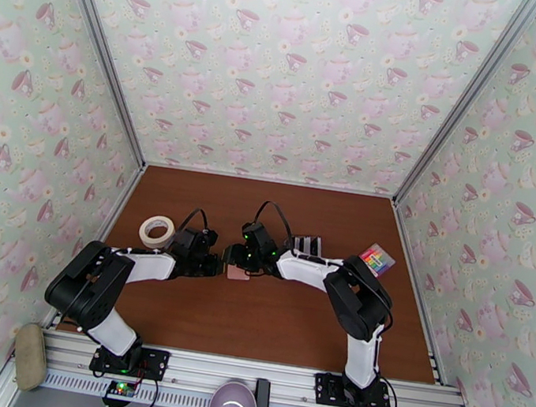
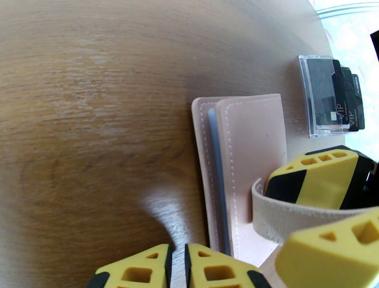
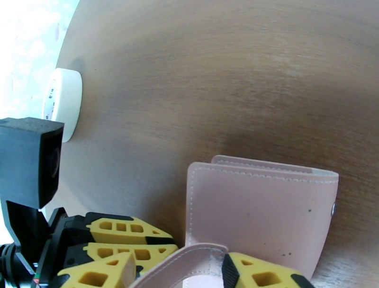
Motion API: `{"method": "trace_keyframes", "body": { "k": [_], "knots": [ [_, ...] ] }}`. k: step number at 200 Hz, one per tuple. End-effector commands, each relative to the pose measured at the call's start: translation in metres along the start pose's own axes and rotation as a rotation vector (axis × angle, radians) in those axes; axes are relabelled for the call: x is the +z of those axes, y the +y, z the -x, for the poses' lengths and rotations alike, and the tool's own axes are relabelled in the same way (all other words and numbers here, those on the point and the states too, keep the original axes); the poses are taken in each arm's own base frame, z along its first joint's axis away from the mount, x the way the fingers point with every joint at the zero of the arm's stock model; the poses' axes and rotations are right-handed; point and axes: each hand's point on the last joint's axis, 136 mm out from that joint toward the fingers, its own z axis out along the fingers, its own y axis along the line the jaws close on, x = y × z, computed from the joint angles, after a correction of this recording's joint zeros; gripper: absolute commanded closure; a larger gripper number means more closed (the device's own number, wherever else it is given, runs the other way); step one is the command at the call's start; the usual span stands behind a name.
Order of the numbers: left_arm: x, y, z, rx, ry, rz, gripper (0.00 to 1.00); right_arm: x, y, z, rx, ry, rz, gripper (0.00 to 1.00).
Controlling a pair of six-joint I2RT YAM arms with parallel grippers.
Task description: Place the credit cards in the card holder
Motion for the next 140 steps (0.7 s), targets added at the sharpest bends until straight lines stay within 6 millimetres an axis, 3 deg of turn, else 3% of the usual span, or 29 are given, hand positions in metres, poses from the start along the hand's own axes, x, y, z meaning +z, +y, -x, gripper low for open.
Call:
{"method": "trace_keyframes", "body": {
  "k": [1,85,117,140],
  "knots": [
    [0.007,0.009,-0.037,-0.026,0.117,0.021,0.83,-0.012,0.03,0.006,-0.005,-0.004,0.094,0.44],
    [0.007,0.01,-0.035,-0.027,0.112,0.028,0.83,-0.043,0.06,0.022,-0.013,-0.038,0.182,0.37],
    [0.006,0.012,-0.035,-0.03,0.11,0.04,0.83,-0.057,0.064,0.028,-0.024,-0.061,0.182,0.36],
    [0.003,0.016,-0.033,-0.034,0.097,0.057,0.83,-0.062,0.057,0.031,-0.022,-0.073,0.159,0.36]
  ]
}}
